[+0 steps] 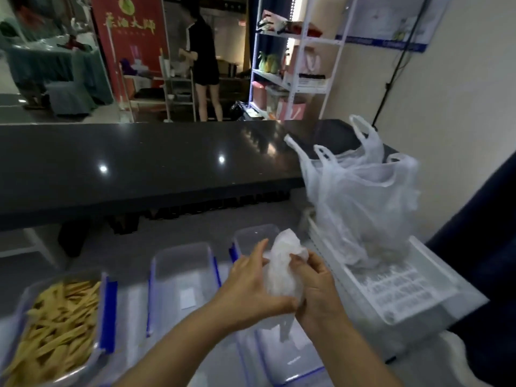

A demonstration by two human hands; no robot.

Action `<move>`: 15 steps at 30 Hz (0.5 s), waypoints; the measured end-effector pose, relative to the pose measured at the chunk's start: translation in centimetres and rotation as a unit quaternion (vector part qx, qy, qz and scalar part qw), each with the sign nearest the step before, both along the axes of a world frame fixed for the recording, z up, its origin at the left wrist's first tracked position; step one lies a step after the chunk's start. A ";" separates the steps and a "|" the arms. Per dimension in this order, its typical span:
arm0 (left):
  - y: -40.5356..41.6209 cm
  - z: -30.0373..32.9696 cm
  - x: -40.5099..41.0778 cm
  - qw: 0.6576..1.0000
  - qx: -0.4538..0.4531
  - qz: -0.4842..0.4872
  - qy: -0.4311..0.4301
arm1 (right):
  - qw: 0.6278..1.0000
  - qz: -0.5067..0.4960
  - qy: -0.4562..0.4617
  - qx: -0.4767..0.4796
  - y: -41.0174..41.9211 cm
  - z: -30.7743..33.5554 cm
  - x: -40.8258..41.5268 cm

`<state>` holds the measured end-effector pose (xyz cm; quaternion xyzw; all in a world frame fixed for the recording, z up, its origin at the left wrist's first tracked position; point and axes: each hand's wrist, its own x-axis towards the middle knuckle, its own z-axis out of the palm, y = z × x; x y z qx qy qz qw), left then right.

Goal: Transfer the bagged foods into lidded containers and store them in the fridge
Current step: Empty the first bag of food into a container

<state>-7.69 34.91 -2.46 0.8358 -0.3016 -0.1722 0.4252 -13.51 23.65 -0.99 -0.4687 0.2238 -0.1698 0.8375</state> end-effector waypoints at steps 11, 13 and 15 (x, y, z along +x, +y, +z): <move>-22.3 -1.9 -3.3 0.996 -0.009 -0.065 -0.057 | 0.991 -0.117 0.007 0.067 -24.5 -2.8 -5.1; -24.8 -2.7 -3.1 0.992 0.011 -0.066 -0.105 | 0.987 -0.102 0.111 -0.052 -27.4 -3.0 -5.5; -26.8 -3.5 -2.8 0.985 0.023 -0.078 -0.150 | 0.955 -0.083 0.203 -0.199 -29.7 -3.4 -6.1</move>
